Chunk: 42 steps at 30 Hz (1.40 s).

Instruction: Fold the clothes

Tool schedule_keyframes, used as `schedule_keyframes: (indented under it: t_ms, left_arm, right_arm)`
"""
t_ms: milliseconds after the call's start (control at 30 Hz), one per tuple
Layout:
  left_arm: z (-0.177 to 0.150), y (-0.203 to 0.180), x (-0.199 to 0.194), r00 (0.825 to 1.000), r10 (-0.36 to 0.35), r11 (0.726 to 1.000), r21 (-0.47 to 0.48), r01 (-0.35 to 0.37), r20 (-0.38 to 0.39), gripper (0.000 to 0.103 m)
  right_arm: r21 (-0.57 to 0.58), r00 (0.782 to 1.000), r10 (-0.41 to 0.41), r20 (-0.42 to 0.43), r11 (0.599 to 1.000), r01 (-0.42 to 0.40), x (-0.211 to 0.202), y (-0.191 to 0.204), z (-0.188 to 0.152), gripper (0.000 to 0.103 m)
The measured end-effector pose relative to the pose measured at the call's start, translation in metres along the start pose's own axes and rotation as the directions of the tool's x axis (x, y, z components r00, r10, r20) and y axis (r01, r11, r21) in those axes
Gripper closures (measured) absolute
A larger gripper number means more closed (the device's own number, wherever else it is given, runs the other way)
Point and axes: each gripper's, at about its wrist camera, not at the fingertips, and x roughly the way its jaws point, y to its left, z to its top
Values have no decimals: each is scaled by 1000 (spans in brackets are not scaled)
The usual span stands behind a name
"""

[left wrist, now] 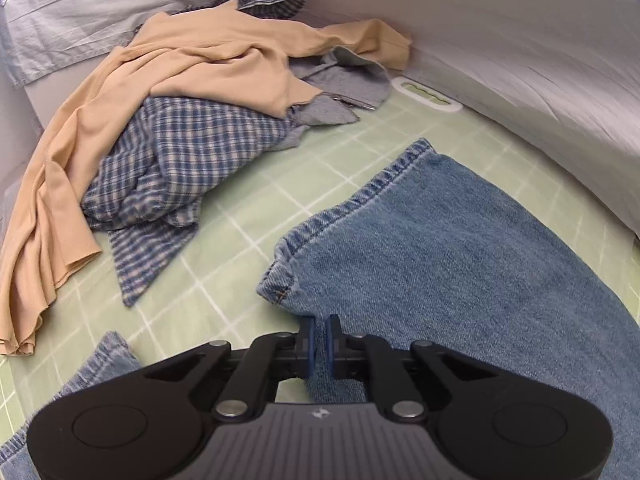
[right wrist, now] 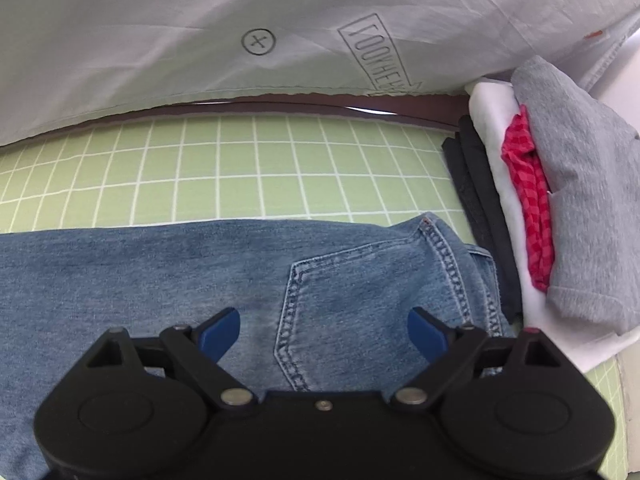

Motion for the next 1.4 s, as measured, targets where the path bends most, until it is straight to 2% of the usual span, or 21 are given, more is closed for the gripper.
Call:
schedule_keyframes:
  t_ms: [200,333,367,500,567,767,867,1033,1400]
  left_arm:
    - [14,21,9,1000,28,999,-40,-28,-7,94]
    - [12,19,2,998,60,998,-12,-61,-13,83]
    - [11,19,-2,997,70,998,-9,-70,-11,77]
    - [-1,25,-26,1000,11,998,-57,-12,-25,65]
    - [-11,23,-39,1000,-15,999,-43,14,-26,60]
    - [-46,23,-75,995,-83,996,17,84,-54,52]
    - [-66,29,-89,992,-94,994,48,98,-85,51]
    - [-101,40,-112,986,-104,987,105,118,-129,50]
    - [-168,49,-143,976,-109,965,216,150,-190,49]
  right_arm:
    - [-32,1000,12,10,999,-11,-10,10,1,12]
    - [-12,1000,28,5,1000,-28,-15,7,-3,11]
    - [-2,999,34,4,999,-34,-17,5,-4,11]
    - [37,998,55,15,998,-56,-29,-4,-15,11]
    - [72,997,69,30,995,-71,-39,-14,-25,8]
    - [228,985,157,67,959,-168,-69,-43,-78,4]
    - [284,986,148,72,945,-163,-79,-53,-110,4]
    - [406,977,195,85,889,-213,-91,-69,-160,0]
    - [532,965,252,66,810,-248,-113,-99,-243,0]
